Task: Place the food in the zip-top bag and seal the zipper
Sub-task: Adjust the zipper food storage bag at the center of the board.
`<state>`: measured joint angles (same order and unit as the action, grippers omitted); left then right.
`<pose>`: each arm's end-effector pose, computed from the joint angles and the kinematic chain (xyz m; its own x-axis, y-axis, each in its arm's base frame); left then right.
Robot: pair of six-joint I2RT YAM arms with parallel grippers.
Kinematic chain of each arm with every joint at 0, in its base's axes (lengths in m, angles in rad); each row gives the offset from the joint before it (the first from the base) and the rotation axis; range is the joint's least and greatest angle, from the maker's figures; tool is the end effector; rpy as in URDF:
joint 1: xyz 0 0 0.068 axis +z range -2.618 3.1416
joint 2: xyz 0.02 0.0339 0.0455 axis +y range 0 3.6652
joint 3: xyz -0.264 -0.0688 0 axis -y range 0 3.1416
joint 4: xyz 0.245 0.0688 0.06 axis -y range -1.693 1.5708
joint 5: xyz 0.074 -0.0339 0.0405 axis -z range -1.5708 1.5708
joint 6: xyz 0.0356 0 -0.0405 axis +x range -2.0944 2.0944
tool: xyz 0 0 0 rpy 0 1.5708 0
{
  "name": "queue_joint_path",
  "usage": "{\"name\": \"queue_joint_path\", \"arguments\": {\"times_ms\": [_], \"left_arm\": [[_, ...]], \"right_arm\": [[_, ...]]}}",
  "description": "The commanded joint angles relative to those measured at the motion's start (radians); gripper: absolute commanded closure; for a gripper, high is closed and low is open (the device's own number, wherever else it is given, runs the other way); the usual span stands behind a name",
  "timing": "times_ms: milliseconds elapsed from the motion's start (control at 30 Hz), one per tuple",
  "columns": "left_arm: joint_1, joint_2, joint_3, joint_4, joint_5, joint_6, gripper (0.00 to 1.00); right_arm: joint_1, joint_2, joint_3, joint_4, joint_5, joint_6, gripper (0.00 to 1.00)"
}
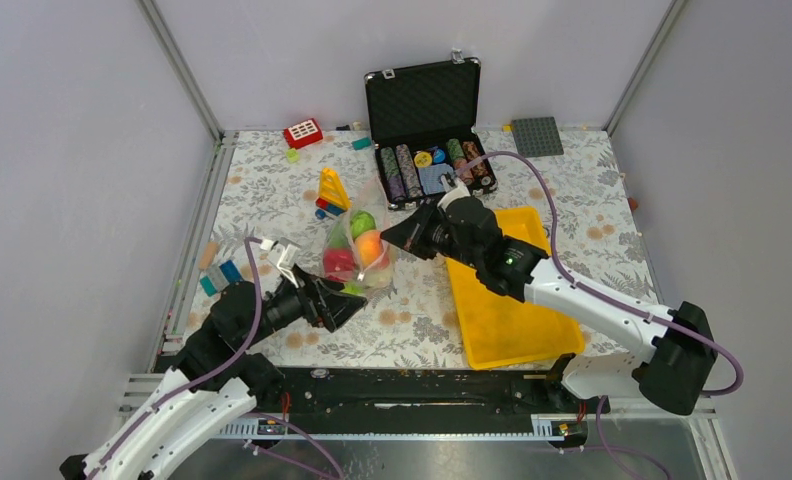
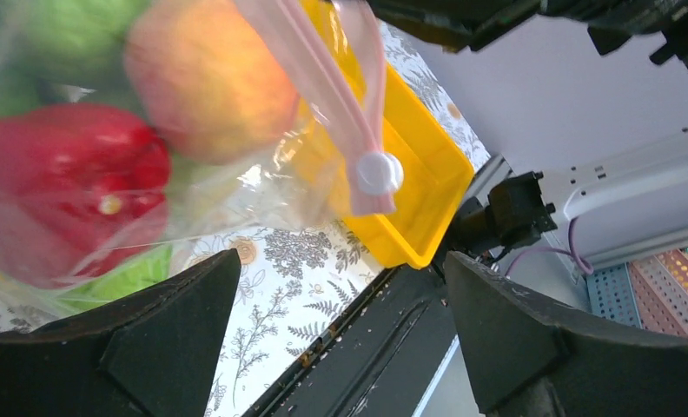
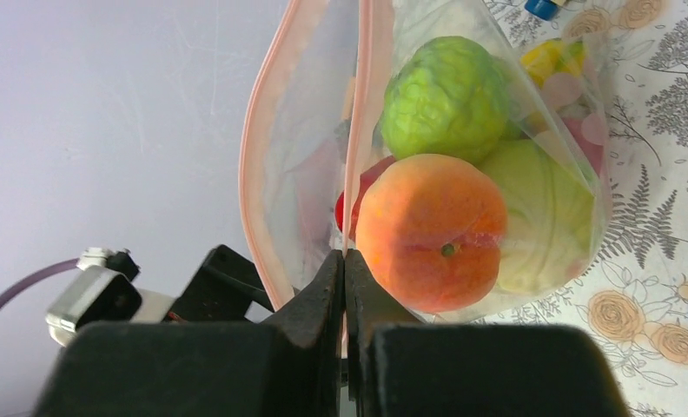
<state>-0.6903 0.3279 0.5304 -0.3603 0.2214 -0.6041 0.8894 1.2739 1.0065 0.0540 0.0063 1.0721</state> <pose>0.0763 -0.0731 0.2895 -0.5476 -0.2665 -0.7932 0.5801 0.5623 -0.5894 0.1904 0.2344 0.3359 -0.7425 0.4787 -0.4686 -0.2525 0.4480 0.8576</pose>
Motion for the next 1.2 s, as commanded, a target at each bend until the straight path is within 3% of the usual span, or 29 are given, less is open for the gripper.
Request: {"name": "queue_joint_path", "arguments": {"times_ms": [0, 233, 500, 667, 867, 967, 1133, 1167], "left_arm": [[-0.092, -0.032, -0.027, 0.14, -0.112, 0.021, 0.12], [-0.237, 0.079, 0.014, 0.179, -0.351, 0.158, 0.21], [-0.518, 0.295, 0.126, 0.114, -0.804, 0.313, 0.33], [-0.627, 0.429, 0.176, 0.119, -0.992, 0.341, 0.52], [-0.643, 0.487, 0.193, 0.155, -1.043, 0.36, 0.74], [-0.643, 0.466, 0.171, 0.201, -1.04, 0.38, 0.99], [-0.643, 0.381, 0.137, 0.232, -0.975, 0.427, 1.0], [-0.643, 0.363, 0.132, 0.237, -0.933, 0.446, 1.0]], "right_arm": [[0.004, 0.006, 0.074, 0.024, -0.003, 0.025, 1.0], [0.002, 0.03, 0.094, 0.007, -0.042, 0.032, 1.0], [-0.017, 0.038, 0.088, 0.026, -0.081, 0.048, 1.0], [-0.025, 0.047, 0.084, 0.043, -0.115, 0.058, 1.0], [-0.029, 0.035, 0.069, 0.046, -0.125, 0.062, 1.0], [-0.033, 0.028, 0.054, 0.05, -0.123, 0.062, 1.0], [-0.05, 0.006, 0.055, 0.006, -0.152, -0.032, 1.0], [-0.05, 0.003, 0.07, -0.024, -0.166, -0.105, 0.94]]}}
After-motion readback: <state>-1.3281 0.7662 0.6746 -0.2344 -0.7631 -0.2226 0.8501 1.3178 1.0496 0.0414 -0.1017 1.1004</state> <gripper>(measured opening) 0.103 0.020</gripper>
